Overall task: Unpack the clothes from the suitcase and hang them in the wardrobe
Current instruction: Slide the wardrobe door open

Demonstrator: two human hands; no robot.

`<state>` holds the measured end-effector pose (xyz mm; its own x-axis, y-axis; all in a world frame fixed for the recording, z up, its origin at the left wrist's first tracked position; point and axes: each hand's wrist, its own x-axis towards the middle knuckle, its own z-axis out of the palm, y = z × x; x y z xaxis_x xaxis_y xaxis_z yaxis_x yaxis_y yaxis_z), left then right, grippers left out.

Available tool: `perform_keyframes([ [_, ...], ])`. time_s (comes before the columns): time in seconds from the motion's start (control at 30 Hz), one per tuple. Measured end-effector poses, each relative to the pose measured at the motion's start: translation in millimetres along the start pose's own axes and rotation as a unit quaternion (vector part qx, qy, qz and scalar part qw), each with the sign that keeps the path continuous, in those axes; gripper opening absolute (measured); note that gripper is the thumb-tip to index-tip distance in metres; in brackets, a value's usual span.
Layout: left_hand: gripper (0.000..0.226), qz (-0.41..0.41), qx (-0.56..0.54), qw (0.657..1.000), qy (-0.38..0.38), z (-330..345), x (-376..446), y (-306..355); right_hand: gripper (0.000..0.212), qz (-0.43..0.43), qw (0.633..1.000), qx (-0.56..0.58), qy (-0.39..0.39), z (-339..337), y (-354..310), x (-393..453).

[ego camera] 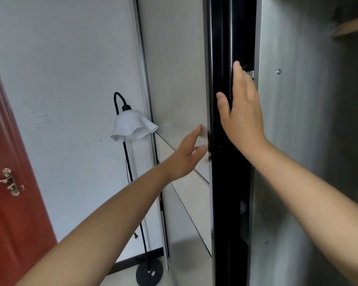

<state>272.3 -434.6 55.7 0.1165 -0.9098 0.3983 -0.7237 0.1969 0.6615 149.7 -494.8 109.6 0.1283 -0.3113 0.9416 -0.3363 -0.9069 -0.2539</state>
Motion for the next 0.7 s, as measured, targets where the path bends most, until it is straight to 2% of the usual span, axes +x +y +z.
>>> perform_keyframes([
  [0.07,0.053,0.010,0.080,0.997,-0.020,-13.8,-4.6,-4.5,0.047,-0.034,0.995,-0.076,0.048,6.2,-0.8,-10.6],
  [0.13,0.045,-0.008,0.190,0.982,-0.023,-28.6,-15.4,-12.5,0.040,-0.066,0.986,-0.141,0.057,12.8,-5.2,-27.8],
  [0.23,0.044,-0.066,0.354,0.933,-0.023,-46.0,-48.7,-29.2,0.025,-0.098,0.981,-0.163,-0.025,20.4,-23.2,-61.7],
  [0.3,0.047,-0.115,0.410,0.904,-0.029,-54.8,-81.0,-42.8,0.024,-0.099,0.978,-0.149,-0.109,28.0,-41.3,-85.9],
  [0.37,0.049,-0.149,0.444,0.883,-0.027,-65.0,-121.3,-57.7,0.031,-0.079,0.973,-0.129,-0.176,40.3,-66.4,-112.1],
  [0.43,0.048,-0.170,0.468,0.867,-0.021,-77.8,-170.9,-75.7,0.032,-0.059,0.973,-0.099,-0.199,54.9,-103.1,-142.4],
  [0.53,0.046,-0.199,0.461,0.865,-0.010,-99.8,-247.6,-104.6,0.040,0.011,0.952,-0.059,-0.299,78.3,-163.1,-192.1],
  [0.6,0.045,-0.219,0.456,0.863,-0.007,-111.9,-293.3,-120.3,0.043,0.017,0.937,-0.049,-0.344,90.1,-198.2,-225.4],
  [0.7,0.045,-0.255,0.459,0.851,-0.022,-128.9,-360.5,-142.6,0.050,0.032,0.934,0.001,-0.355,105.3,-252.4,-274.2],
])
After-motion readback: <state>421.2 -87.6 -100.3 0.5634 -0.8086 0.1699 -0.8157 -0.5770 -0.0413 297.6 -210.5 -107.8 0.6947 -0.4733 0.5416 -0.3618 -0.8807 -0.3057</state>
